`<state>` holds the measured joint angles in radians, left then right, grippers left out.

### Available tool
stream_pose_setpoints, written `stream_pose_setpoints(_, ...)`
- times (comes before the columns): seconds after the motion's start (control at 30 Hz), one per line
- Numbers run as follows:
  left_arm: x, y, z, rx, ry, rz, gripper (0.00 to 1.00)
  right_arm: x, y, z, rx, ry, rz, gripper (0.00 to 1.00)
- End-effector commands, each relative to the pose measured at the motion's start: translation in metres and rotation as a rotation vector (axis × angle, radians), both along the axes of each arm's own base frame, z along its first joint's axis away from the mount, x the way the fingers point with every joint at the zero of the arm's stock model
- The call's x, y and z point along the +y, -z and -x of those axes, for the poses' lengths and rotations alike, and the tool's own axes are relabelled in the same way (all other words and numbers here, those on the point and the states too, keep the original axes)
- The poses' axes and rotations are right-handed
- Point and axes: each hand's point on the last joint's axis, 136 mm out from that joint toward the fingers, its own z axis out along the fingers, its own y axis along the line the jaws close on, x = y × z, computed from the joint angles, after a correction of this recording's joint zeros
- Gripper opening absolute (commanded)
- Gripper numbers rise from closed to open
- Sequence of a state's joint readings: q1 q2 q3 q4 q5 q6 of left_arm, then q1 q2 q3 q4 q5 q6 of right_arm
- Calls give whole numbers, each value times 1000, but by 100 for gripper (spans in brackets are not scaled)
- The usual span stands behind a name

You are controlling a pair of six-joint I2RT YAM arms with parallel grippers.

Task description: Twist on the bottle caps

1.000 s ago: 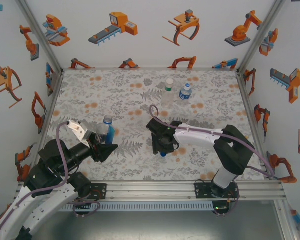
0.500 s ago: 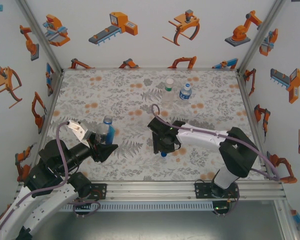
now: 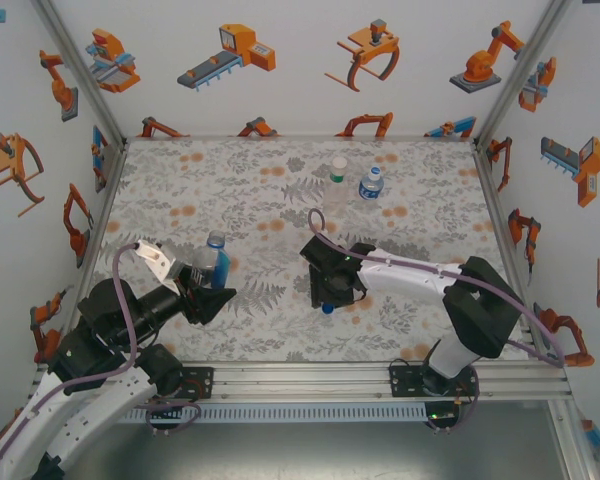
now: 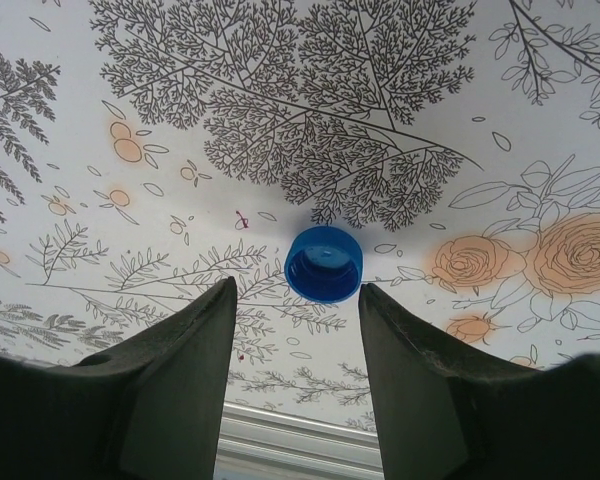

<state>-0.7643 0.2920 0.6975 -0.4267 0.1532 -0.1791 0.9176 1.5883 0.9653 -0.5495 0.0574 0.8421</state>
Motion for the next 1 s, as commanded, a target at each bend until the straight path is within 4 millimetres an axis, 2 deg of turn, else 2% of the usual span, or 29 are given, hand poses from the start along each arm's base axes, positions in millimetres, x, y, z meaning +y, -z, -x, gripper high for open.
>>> stream_pose_setpoints(0.0,2,-3,0,-7,-8,15,0,-3,4,-3,-10,16,9,50)
stream_pose_setpoints(0.97,5,-2,0,-7,-17,10,0,-2,18,-1,25,15,34,48)
